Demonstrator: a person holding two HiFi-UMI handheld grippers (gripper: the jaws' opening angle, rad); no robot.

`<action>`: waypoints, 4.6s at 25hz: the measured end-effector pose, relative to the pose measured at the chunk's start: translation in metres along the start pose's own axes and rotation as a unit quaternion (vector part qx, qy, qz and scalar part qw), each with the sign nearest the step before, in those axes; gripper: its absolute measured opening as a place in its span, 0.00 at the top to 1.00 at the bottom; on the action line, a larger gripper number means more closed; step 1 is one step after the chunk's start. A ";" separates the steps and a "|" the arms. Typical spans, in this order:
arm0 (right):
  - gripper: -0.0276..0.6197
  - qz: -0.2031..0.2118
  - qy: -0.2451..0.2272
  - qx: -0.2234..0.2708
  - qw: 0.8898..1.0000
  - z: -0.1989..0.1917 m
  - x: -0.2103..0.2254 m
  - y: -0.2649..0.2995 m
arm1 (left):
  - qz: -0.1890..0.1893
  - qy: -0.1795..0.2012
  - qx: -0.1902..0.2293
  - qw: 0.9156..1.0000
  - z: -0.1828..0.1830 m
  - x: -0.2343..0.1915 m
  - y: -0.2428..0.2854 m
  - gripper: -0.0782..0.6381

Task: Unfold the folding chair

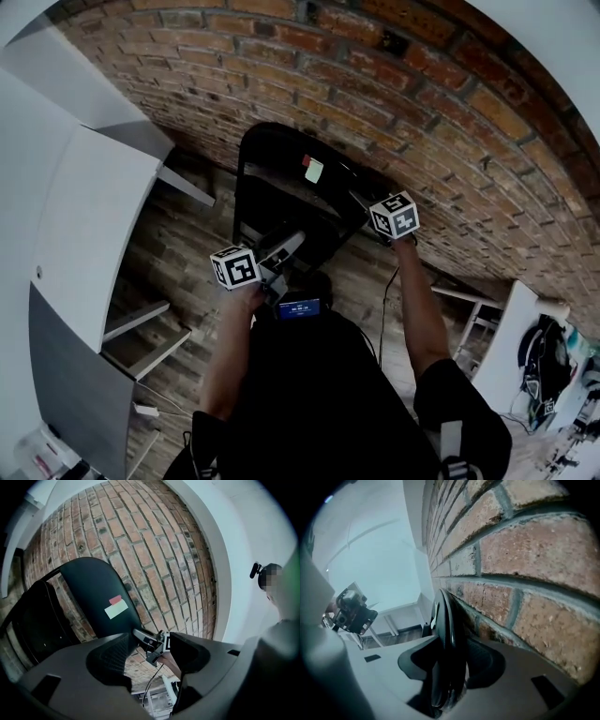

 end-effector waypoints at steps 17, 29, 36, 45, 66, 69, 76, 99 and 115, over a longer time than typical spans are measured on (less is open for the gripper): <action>0.70 -0.008 -0.048 0.003 0.999 0.005 -0.089 -0.044 | 0.094 -0.079 -0.009 0.992 -0.039 -0.082 -0.057 0.51; 0.70 -0.045 -0.043 0.007 0.998 0.010 -0.175 -0.062 | 0.070 -0.115 -0.043 0.990 -0.064 -0.098 -0.102 0.51; 0.70 -0.078 -0.041 0.006 0.996 0.009 -0.221 -0.077 | 0.043 -0.135 -0.079 0.987 -0.085 -0.100 -0.128 0.51; 0.71 -0.080 -0.041 0.003 0.996 0.006 -0.271 -0.085 | 0.049 -0.127 -0.094 0.986 -0.113 -0.091 -0.154 0.51; 0.71 -0.038 -0.008 0.038 0.999 -0.006 -0.344 -0.091 | 0.120 -0.156 0.031 0.980 -0.171 -0.103 -0.190 0.51; 0.71 -0.055 -0.011 0.034 0.998 -0.005 -0.350 -0.094 | 0.099 -0.175 0.024 0.979 -0.170 -0.104 -0.191 0.54; 0.71 -0.111 0.040 0.019 0.993 -0.012 -0.375 -0.096 | 0.064 -0.215 -0.013 0.975 -0.165 -0.116 -0.220 0.75; 0.74 -0.047 0.173 -0.050 0.983 -0.035 -0.458 -0.098 | -0.017 -0.191 -0.169 0.967 -0.152 -0.123 -0.322 0.81; 0.83 -0.199 0.276 -0.009 0.940 -0.067 -0.510 -0.154 | -0.021 -0.178 -0.272 0.945 -0.189 -0.099 -0.344 0.75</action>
Point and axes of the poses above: the fingertips, and each gripper's own axes: y forward along the fingers, x to its right, z out of its top, the point moved 7 cm from there along -y, backward along the fingers, and after that the axes turned 14 degrees about x, right-handed, at the moved point
